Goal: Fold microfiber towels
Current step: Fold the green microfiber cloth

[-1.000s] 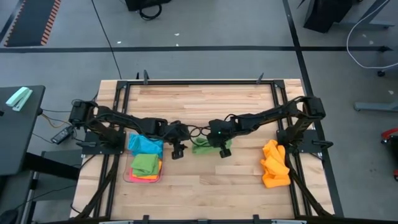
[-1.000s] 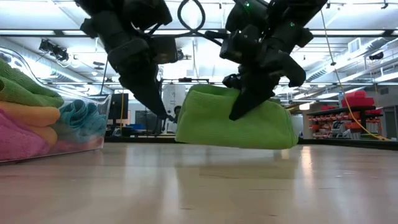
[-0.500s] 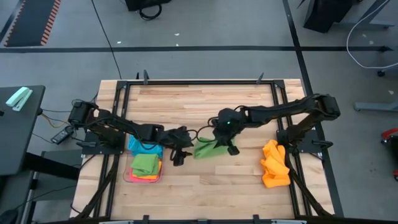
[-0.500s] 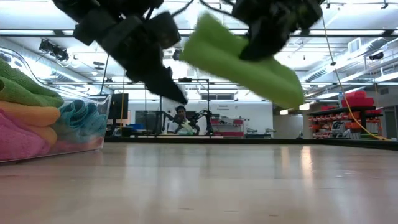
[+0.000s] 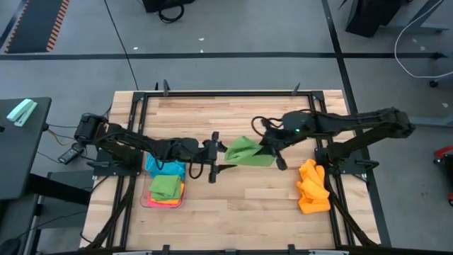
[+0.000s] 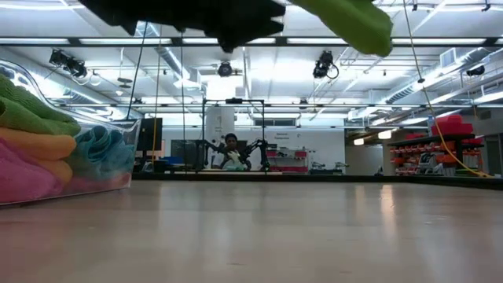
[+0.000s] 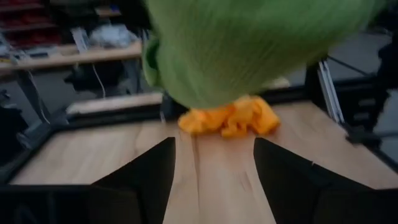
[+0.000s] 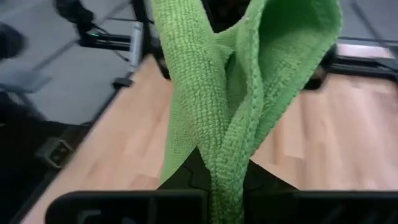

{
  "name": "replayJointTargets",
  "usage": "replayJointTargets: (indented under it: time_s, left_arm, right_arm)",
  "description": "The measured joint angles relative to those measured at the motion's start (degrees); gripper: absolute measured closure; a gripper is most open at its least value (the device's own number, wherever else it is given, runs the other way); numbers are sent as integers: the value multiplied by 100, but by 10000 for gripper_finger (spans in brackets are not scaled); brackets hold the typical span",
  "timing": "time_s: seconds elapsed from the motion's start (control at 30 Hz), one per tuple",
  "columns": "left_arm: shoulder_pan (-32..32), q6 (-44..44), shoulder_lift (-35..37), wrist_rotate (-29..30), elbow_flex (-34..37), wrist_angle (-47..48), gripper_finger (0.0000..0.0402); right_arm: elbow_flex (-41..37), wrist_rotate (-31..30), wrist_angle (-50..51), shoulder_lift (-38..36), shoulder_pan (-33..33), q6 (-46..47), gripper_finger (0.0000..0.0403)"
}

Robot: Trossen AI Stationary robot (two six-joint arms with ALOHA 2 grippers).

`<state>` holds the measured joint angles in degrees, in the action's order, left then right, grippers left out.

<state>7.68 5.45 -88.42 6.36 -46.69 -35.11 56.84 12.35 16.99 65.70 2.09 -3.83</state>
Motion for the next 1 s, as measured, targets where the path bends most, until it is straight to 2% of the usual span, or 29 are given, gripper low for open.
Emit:
replayJointTargets:
  time_s: [0.13, 0.37, 0.47, 0.6, 0.73, 0.9, 1.0]
  left_arm:
    - [0, 3, 2, 47, -360, 291, 161]
    - [-6, -7, -44, 95, -819, 318, 76]
    - [-7, -6, -44, 246, -900, 331, 58]
    - [42, -26, -44, 248, -923, 588, 61]
    - [96, -266, -46, 196, -923, 878, 75]
    - [91, -431, -46, -181, -923, 914, 89]
    - [90, -369, -46, -82, -923, 887, 95]
  right_arm:
    - [0, -800, 250, -200, 390, 11, 379]
    - [-2, -1709, 30, 48, 848, -21, 379]
    - [-2, -2032, -85, 147, 910, 92, 379]
    - [-4, -2433, 33, 90, 1000, 154, 379]
    - [-4, -2432, 98, 17, 1005, 368, 379]
    - [-5, -2426, 484, 98, 1005, 669, 379]
    - [-7, -2420, 459, 111, 1005, 799, 379]
